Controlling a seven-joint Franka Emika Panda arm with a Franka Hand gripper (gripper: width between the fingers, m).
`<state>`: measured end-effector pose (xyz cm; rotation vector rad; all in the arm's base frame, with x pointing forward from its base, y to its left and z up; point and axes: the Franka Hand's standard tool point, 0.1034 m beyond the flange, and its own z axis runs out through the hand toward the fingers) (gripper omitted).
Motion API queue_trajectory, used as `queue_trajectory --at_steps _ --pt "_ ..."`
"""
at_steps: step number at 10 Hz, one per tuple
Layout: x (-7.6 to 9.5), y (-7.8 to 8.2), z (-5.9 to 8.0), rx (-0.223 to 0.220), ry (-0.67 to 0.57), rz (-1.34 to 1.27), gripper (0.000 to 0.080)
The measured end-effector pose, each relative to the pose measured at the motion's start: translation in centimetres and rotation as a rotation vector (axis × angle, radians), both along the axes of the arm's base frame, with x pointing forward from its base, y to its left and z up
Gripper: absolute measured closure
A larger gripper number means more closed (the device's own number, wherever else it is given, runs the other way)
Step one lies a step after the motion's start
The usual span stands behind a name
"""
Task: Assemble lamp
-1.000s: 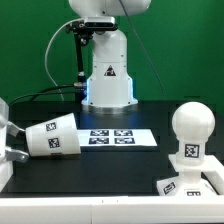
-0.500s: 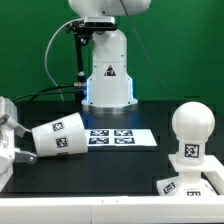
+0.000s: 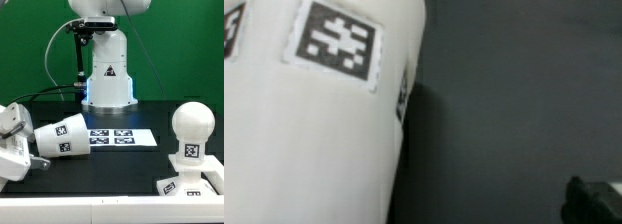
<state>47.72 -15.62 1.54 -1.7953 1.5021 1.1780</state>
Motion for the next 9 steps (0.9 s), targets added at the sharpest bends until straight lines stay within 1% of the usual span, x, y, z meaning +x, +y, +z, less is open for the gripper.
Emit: queue_trajectory --at_steps 3,5,6,7,8,9 --pt "-0.07 -0.11 -0.07 -0.001 0.002 -0.003 0.0109" --pt "-0.10 -0.16 -0.10 -0.001 0.003 -0.004 0.0458" --pt "-0.11 -0.18 -0.11 -0.001 0.003 -0.005 0.0458" --pt "-0.12 -0.21 -0.12 -0.001 0.003 -0.005 0.0671" --pt "-0.13 -0.23 -0.13 -0.001 0.003 -0.006 0.0753" --pt "-0.14 -0.25 -0.13 -0.001 0.003 -0.006 0.0753"
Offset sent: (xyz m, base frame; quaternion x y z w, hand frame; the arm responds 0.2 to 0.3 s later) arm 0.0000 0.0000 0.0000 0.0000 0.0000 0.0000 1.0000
